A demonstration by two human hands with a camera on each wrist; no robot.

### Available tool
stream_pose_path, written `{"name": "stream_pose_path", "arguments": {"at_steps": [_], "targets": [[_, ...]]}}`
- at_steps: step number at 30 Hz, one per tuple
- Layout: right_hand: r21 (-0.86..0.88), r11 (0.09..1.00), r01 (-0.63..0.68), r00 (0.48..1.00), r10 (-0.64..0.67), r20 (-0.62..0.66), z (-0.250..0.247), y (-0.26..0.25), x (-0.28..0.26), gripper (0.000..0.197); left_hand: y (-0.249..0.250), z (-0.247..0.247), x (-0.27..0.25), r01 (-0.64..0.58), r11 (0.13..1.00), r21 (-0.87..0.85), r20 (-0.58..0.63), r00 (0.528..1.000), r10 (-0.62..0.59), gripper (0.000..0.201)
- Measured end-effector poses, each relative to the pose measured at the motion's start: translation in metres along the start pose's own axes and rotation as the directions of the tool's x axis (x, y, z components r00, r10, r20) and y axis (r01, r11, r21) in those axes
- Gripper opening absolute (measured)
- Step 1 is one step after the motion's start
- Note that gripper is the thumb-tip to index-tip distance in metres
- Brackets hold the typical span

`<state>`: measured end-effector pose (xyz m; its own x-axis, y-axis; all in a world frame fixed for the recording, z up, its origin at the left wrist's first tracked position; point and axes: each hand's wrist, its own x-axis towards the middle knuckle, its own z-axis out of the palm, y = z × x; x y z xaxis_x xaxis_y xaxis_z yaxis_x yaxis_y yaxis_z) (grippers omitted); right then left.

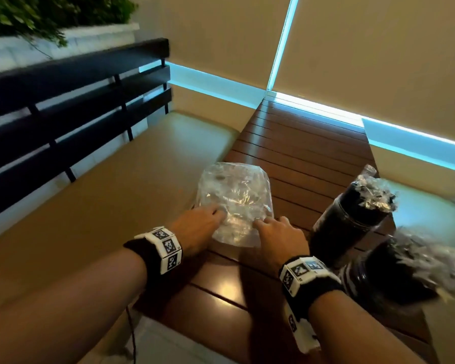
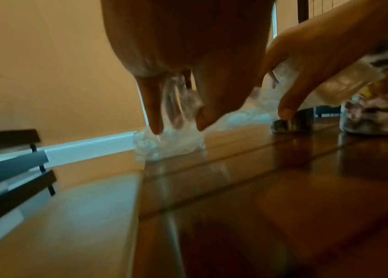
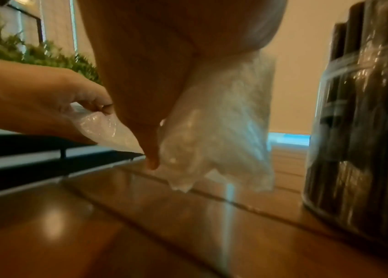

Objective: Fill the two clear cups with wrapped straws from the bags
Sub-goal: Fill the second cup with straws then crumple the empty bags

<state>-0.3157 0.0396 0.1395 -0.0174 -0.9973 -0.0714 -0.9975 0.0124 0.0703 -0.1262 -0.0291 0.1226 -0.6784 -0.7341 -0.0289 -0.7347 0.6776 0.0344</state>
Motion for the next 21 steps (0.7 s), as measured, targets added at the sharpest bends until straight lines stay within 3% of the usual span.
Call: {"name": "stream_pose_path", "arguments": {"at_steps": [3,6,8,10,12,15,18,21], "targets": [[-0.044,0.998,0.037,0.982,-0.028,0.189,0.029,-0.012,-0.017,0.025,0.003,0.034,-0.028,-0.059,0.997,-0.048,0.211,0.975,0.068,0.047],[-0.045,0.998,0.048,0.969,-0.035,0.243,0.04,-0.016,-0.031,0.025,0.001,0.044,-0.041,-0.096,0.994,-0.048,0.245,0.964,0.105,0.044],[-0.006,0.999,0.035,0.968,-0.033,0.249,0.038,-0.015,-0.035,0.025,-0.001,0.042,-0.045,-0.058,0.986,-0.154,0.251,0.963,0.096,0.03],[0.065,0.997,-0.037,0.949,0.015,0.315,0.033,-0.012,-0.036,0.027,-0.005,0.038,-0.045,0.054,0.954,-0.295,0.236,0.972,0.018,0.019],[0.109,0.986,-0.124,0.918,0.073,0.39,0.031,-0.011,-0.036,0.028,-0.008,0.037,-0.042,0.145,0.932,-0.333,0.24,0.969,-0.065,0.026],[0.097,0.976,-0.196,0.888,0.135,0.44,0.042,-0.014,-0.037,0.027,-0.01,0.039,-0.038,0.207,0.933,-0.295,0.257,0.957,-0.131,0.033],[0.106,0.957,-0.27,0.89,0.206,0.407,0.056,-0.018,-0.042,0.029,-0.005,0.048,-0.04,0.236,0.94,-0.248,0.255,0.952,-0.172,0.032],[0.095,0.948,-0.303,0.908,0.257,0.331,0.064,-0.025,-0.041,0.03,0.005,0.06,-0.048,0.238,0.965,-0.109,0.133,0.966,-0.223,0.02]]}}
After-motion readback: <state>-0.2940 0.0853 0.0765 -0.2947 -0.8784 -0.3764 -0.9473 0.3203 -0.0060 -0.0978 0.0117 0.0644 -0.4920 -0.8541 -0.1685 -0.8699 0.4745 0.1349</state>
